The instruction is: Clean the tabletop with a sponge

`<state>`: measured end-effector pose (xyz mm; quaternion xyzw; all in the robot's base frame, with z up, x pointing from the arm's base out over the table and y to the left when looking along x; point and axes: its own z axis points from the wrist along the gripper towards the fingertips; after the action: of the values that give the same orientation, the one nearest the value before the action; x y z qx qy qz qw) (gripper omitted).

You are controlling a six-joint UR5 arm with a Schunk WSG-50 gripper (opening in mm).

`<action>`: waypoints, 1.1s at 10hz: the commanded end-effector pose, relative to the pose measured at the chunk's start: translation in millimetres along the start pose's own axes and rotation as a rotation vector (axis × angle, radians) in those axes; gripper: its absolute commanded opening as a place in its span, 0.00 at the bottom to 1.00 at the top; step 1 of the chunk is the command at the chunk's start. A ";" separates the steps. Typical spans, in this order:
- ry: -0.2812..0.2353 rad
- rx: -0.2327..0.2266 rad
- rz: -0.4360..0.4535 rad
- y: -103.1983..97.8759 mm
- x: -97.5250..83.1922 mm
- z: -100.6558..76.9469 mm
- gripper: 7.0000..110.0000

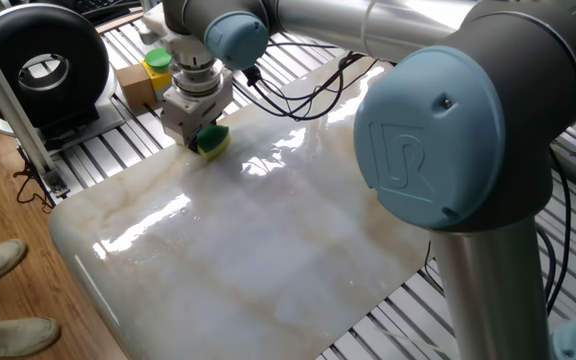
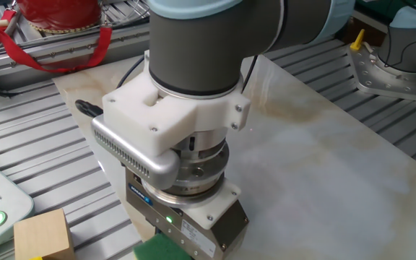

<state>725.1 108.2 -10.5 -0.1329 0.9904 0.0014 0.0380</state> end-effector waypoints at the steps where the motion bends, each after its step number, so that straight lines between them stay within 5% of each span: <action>1: -0.004 -0.012 0.011 2.7 -1.1 -0.3 0.00; 11: -0.017 0.012 0.020 5.2 -3.5 0.1 0.00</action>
<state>726.5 112.5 -11.6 -0.1284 0.9907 -0.0070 0.0450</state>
